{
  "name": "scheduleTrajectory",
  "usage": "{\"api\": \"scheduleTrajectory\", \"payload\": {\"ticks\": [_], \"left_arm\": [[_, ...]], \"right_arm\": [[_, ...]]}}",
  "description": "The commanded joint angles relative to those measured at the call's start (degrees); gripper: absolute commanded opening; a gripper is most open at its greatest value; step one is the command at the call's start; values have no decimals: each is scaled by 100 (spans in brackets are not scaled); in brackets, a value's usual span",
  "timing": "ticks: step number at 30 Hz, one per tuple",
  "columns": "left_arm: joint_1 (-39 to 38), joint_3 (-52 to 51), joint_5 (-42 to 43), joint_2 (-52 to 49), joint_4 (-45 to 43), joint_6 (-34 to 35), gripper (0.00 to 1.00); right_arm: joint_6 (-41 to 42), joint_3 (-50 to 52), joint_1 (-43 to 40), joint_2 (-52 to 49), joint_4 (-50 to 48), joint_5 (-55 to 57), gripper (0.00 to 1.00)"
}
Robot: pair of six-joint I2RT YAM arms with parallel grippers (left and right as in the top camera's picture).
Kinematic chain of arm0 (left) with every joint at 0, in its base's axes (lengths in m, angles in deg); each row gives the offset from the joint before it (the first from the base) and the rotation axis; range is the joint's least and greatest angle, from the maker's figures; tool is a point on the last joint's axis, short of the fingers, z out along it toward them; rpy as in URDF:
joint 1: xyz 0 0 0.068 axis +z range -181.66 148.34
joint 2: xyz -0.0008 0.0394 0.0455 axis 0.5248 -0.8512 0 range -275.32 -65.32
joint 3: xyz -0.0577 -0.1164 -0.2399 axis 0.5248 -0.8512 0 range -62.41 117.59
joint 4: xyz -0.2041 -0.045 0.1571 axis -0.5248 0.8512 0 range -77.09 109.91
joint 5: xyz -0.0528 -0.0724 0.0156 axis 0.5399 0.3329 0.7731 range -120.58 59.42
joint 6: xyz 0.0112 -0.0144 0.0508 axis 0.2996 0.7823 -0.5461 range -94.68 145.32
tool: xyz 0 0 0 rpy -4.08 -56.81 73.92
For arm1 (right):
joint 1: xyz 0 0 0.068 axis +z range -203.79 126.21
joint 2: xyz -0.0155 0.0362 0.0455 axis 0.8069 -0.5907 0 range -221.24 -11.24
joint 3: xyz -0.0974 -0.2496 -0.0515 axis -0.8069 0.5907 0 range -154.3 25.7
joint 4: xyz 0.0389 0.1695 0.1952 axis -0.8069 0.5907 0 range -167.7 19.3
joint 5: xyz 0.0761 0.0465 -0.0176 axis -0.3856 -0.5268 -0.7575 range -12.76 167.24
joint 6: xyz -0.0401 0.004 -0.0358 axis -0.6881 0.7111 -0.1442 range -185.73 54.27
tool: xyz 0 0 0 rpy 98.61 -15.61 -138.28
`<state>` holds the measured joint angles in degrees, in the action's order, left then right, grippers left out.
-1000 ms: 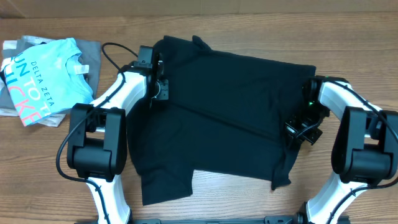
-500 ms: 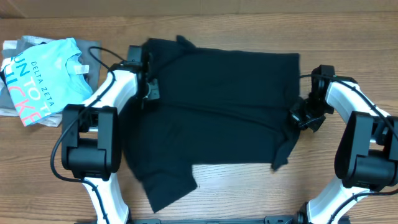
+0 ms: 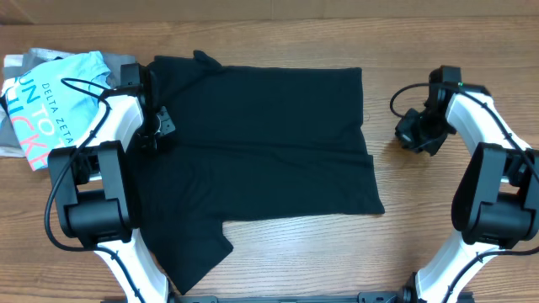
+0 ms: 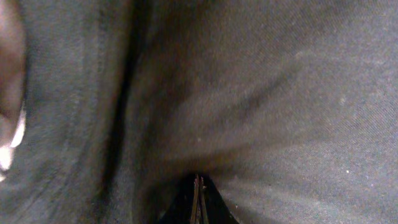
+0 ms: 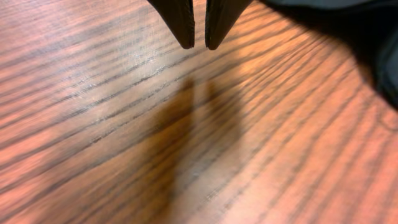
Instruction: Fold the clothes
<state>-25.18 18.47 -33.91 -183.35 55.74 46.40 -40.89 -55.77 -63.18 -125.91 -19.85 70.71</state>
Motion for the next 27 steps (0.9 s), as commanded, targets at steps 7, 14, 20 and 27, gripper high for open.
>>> {"api": "scheduleTrajectory", "payload": {"ticks": [7,14,20,27], "left_arm": [[-535,-39,-83,1263,-83,-422,47],[-885,-39,238,1213,-699,-715,47],[-885,-2,251,1029,-1478,-717,17],[-870,-2,179,448,-2203,-887,4]], "right_arm": [[-638,-1314,181,-20,796,-557,45],[-861,-1309,566,-26,350,-859,60],[-855,-1309,916,-26,247,-859,49],[-837,-1298,1202,-26,299,-859,45]]}}
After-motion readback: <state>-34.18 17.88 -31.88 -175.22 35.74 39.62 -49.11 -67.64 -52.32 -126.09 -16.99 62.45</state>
